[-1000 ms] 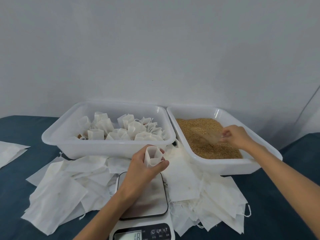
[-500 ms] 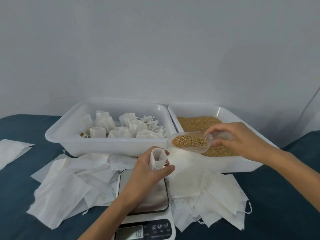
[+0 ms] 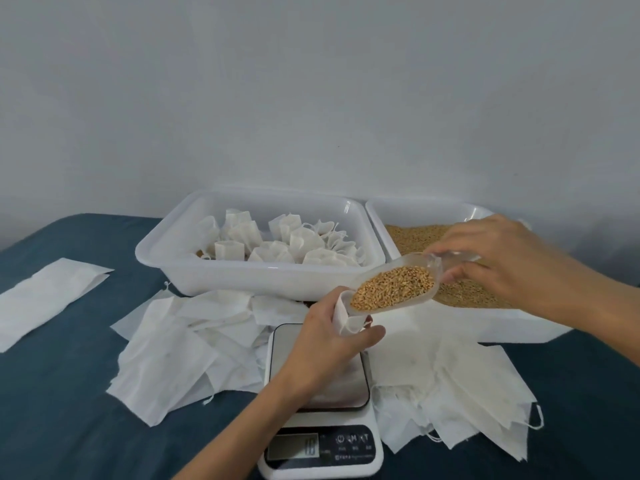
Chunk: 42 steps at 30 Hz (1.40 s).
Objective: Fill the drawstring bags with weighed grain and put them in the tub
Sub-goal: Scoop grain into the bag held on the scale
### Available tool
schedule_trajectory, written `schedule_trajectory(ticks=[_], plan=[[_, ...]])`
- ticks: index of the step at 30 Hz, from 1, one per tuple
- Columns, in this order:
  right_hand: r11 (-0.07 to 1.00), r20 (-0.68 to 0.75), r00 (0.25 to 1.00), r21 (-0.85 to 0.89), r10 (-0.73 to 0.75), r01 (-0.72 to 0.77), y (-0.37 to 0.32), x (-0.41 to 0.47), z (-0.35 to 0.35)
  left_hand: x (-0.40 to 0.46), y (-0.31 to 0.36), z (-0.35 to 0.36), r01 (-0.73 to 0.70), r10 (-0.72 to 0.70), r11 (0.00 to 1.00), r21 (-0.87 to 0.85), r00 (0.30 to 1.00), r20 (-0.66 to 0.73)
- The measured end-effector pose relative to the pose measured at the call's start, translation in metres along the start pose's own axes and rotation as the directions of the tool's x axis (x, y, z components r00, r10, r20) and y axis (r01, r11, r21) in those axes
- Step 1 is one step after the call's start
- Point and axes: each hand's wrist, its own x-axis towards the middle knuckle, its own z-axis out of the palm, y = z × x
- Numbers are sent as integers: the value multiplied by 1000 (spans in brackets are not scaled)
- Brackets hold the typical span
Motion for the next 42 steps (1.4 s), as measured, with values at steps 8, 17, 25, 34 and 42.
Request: schedule_trajectory(ticks=[8, 17, 25, 34, 42], plan=[[994, -5, 999, -101, -36, 35, -7, 5, 1, -3, 1, -3, 42, -42, 998, -51, 999, 2], [992, 0, 999, -111, -54, 54, -6, 7, 2, -3, -1, -4, 64, -64, 997, -49, 998, -8], [992, 1, 999, -115, -51, 51, -4, 3, 2, -2, -3, -5, 44, -44, 999, -16, 999, -10], [988, 3, 999, -149, -49, 49, -10, 3, 1, -2, -3, -5, 30, -30, 999, -26, 1000, 1], [988, 9, 999, -145, -44, 45, -13, 3, -1, -2, -3, -7, 9, -9, 999, -33, 1000, 3]])
